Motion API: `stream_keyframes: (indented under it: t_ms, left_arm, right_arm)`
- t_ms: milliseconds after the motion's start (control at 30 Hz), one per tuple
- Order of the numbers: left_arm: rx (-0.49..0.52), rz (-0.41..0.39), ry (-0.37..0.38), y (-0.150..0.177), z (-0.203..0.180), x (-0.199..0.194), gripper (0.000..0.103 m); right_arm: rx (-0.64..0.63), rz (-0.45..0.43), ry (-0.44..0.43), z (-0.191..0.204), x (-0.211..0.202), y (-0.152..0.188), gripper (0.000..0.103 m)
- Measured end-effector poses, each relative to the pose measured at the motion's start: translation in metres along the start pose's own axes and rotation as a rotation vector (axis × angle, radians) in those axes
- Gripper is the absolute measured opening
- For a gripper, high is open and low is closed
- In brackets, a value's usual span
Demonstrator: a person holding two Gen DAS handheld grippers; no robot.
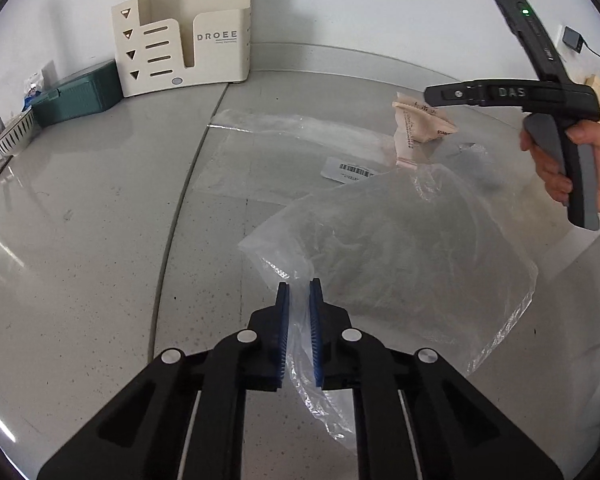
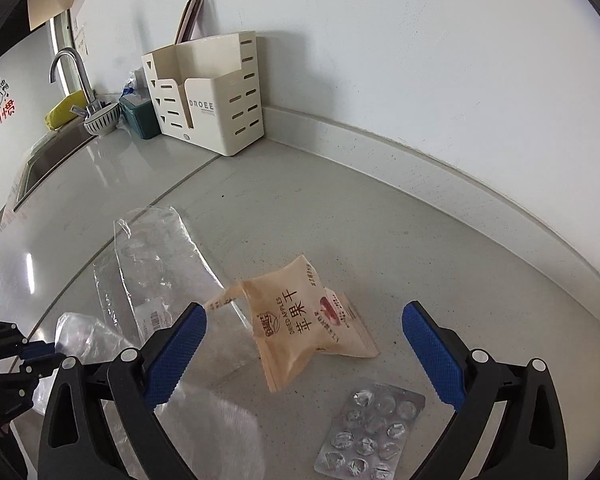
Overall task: Collect trash
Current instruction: 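Grasp the large clear bag with the left gripper while the right gripper grasps the tan snack bag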
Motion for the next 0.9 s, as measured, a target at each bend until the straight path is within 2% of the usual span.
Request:
stream_keyframes:
  t_ms: [133, 300, 433, 500, 533, 600, 633, 667, 833, 900]
  left_arm:
    - [0.009, -0.034, 0.126, 0.01, 0.002, -0.01, 0.006]
    - [0.007, -0.083, 0.163, 0.033, 0.014, -0.032, 0.005]
    - [-0.001, -0.097, 0.146, 0.048, 0.023, -0.044, 0.005]
    - [-0.01, -0.11, 0.157, 0.053, 0.026, -0.051, 0.005]
    - [-0.009, -0.115, 0.153, 0.056, 0.026, -0.055, 0.005]
    - [-0.02, -0.129, 0.147, 0.059, 0.03, -0.061, 0.005]
    - [-0.024, -0.134, 0.151, 0.061, 0.031, -0.064, 0.005]
    - [-0.029, -0.14, 0.159, 0.061, 0.034, -0.066, 0.005]
    - [-0.043, -0.149, 0.163, 0.072, 0.036, -0.073, 0.005]
    - [-0.053, -0.151, 0.165, 0.077, 0.038, -0.075, 0.005]
  right_arm:
    - [0.012, 0.023, -0.003, 0.003, 0.011, -0.005, 0.099]
    - [-0.027, 0.062, 0.017, 0.011, 0.022, -0.007, 0.099]
    - [-0.038, 0.095, -0.007, 0.014, 0.027, -0.004, 0.098]
    - [-0.033, 0.124, -0.013, 0.014, 0.032, -0.002, 0.088]
    - [-0.036, 0.14, -0.009, 0.015, 0.034, 0.0, 0.071]
    - [-0.031, 0.178, 0.018, 0.014, 0.04, 0.003, 0.047]
    - [-0.026, 0.193, 0.004, 0.013, 0.043, 0.005, 0.021]
    - [-0.02, 0.2, -0.011, 0.013, 0.044, 0.007, 0.007]
    - [-0.005, 0.132, -0.017, 0.012, 0.034, 0.014, 0.005]
    - [-0.017, 0.131, -0.029, 0.014, 0.03, 0.017, 0.006]
Point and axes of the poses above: each gripper's, at about its wrist camera, not at the fingertips, and x roughly the way its jaws point, z to its left, y to its underside, the point moved 6 cm from there along x, roughly the way its jaws point, and after that the axes turned 15 degrees about z, right-handed, at the moved point
